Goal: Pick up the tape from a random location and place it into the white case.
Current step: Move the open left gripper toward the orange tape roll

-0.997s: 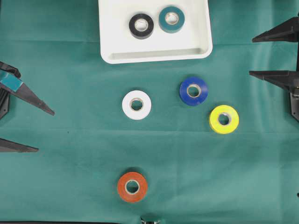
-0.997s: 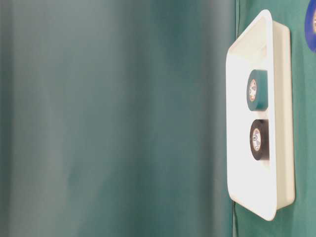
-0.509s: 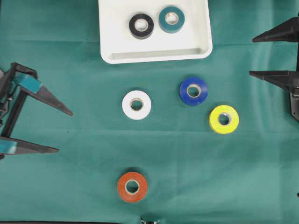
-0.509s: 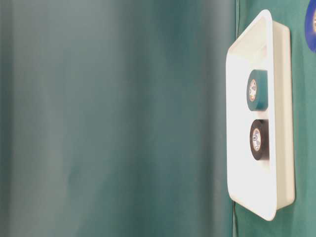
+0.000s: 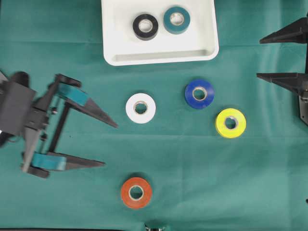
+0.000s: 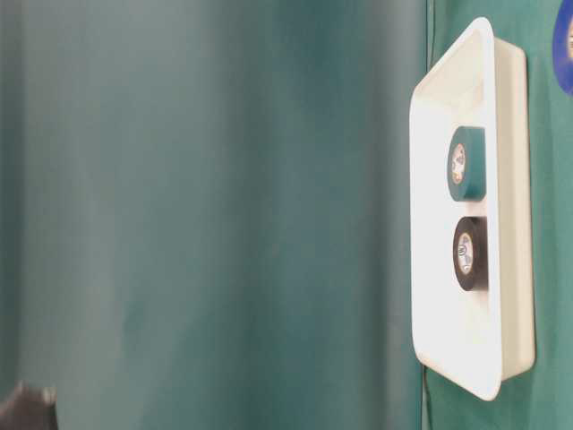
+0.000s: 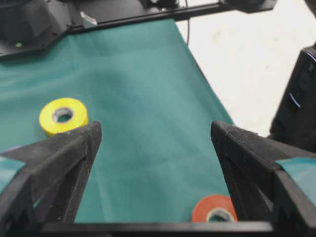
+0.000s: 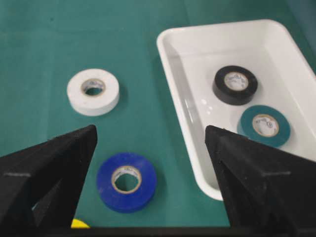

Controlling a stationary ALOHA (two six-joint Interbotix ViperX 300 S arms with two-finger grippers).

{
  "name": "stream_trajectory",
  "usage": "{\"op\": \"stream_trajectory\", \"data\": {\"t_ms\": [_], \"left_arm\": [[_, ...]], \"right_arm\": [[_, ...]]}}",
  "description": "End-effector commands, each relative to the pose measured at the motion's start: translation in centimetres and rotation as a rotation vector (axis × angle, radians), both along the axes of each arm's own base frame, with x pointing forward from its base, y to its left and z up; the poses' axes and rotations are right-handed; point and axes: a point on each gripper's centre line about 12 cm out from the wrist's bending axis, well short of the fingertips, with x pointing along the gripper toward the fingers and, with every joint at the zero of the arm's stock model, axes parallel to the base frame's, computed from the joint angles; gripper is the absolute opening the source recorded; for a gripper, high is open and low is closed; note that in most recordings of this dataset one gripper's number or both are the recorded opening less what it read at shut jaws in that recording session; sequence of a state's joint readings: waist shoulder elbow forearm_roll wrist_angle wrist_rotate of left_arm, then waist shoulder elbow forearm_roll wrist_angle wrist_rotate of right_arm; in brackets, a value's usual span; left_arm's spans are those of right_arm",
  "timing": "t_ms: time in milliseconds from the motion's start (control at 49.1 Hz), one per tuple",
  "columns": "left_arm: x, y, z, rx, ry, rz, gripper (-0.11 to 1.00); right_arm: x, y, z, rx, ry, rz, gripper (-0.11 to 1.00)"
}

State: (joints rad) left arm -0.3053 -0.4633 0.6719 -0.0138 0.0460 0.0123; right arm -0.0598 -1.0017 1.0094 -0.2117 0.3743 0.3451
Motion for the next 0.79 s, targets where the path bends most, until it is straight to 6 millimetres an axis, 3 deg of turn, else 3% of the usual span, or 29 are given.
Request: {"op": "stream_trajectory", "data": {"t_ms": [0, 244, 773], "left_arm": [[1.4, -0.4, 1.4, -0.006, -0.03, 0.001, 1.0], [3.5, -1.0, 1.7, 0.009, -0.017, -0.002, 1.0], [3.6, -1.2, 1.8, 0.016, 0.006, -0.006, 1.0]], "right_arm": [[0.1, 0.0, 0.4, -0.002, -0.012, 0.0, 0.87], [0.2, 0.0, 0.4, -0.003, -0.006, 0.0, 0.87], [0.1, 0.0, 0.3, -0.003, -0.001, -0.001, 0.87]]}}
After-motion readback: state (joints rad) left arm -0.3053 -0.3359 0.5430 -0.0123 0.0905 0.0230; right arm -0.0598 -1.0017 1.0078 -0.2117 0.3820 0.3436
